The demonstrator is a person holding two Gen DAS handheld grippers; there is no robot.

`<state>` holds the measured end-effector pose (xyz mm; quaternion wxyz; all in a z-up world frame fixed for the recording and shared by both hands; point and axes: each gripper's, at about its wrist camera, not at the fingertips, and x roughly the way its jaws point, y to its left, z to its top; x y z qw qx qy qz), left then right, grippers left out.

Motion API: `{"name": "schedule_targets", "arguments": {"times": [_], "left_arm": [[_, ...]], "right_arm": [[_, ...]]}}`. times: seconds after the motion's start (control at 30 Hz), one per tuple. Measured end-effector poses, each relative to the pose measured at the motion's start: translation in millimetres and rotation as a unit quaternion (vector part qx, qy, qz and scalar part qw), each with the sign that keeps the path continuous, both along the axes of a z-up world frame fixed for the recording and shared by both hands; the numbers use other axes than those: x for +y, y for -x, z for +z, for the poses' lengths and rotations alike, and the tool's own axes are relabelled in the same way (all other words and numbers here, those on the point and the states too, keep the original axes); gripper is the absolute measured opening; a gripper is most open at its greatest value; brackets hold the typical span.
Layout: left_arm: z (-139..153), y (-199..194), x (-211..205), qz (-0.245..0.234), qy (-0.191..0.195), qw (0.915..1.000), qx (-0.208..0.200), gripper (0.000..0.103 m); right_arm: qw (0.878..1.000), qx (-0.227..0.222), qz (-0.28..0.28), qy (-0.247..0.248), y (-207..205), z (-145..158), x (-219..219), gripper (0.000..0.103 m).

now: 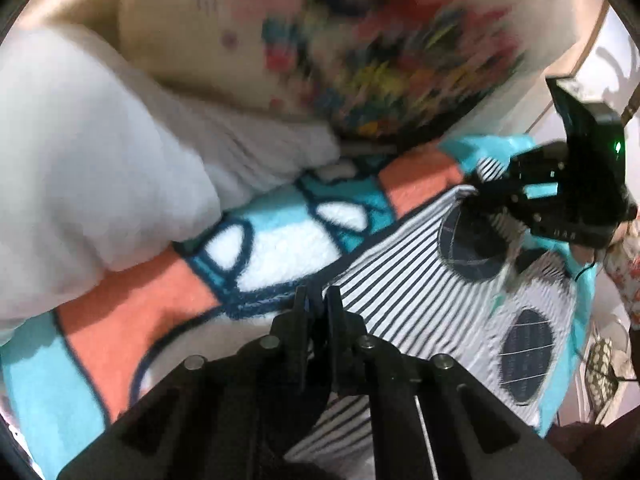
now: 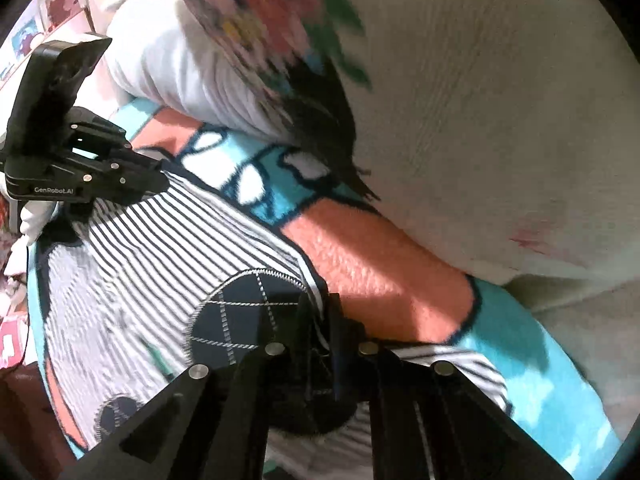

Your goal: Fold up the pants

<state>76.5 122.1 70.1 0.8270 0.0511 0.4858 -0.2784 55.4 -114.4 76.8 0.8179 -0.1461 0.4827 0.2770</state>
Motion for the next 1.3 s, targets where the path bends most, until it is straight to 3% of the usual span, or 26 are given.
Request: {"name": "schedule_targets", "arguments": {"times": [0.17, 0.3, 0.37, 0.5, 0.67, 0.77, 0.87, 0.9, 1.0, 1.07, 1.17, 1.23, 1.3], "left_arm": [[54, 58, 3, 0.006, 0.021, 0.9976, -0.066, 0.008], [73, 118, 5, 0.008, 0.029, 0.994, -0.106, 0.008], [67, 140, 5, 0.015, 0.029, 0.9927, -0.116, 0.008], [40, 185, 16, 0.035, 0.043, 0.9939, -0.095, 0.008], [-14, 202, 24, 0.094, 0.012, 0.9939, -0.057, 0.011], [-12, 217, 45, 0.121, 0.04, 0.9906, -0.049, 0.011], [7, 240, 65, 0.128, 0.071, 0.9866, -0.073, 0.019], [15, 247, 72, 0.132, 0.078, 0.9844, -0.087, 0.024], [30, 255, 77, 0.14, 0.088, 0.9801, -0.11, 0.039], [35, 254, 74, 0.138, 0.102, 0.979, -0.111, 0.042], [34, 240, 60, 0.143, 0.103, 0.9783, -0.109, 0.048], [30, 221, 53, 0.154, 0.1, 0.9769, -0.109, 0.049], [25, 202, 47, 0.169, 0.088, 0.9758, -0.108, 0.049]], "right_arm": [[0.999, -0.051, -0.012, -0.013, 48, 47, -6, 0.007], [0.997, -0.074, -0.018, -0.03, 100, 61, -4, 0.007], [0.996, -0.078, -0.025, -0.039, 128, 55, -4, 0.007], [0.995, -0.065, -0.046, -0.059, 174, 22, 3, 0.007], [0.992, -0.059, -0.098, -0.057, 211, -18, 0, 0.015], [0.986, -0.072, -0.134, -0.062, 231, -17, -10, 0.019], [0.979, -0.103, -0.158, -0.075, 249, 1, -23, 0.034], [0.976, -0.117, -0.169, -0.078, 253, 8, -29, 0.039], [0.964, -0.146, -0.205, -0.083, 251, 28, -37, 0.04], [0.962, -0.15, -0.211, -0.085, 237, 33, -28, 0.04], [0.958, -0.166, -0.235, -0.015, 211, 26, 5, 0.042], [0.954, -0.173, -0.244, 0.02, 191, 16, 24, 0.054], [0.95, -0.179, -0.251, 0.045, 180, 9, 36, 0.055]]}}
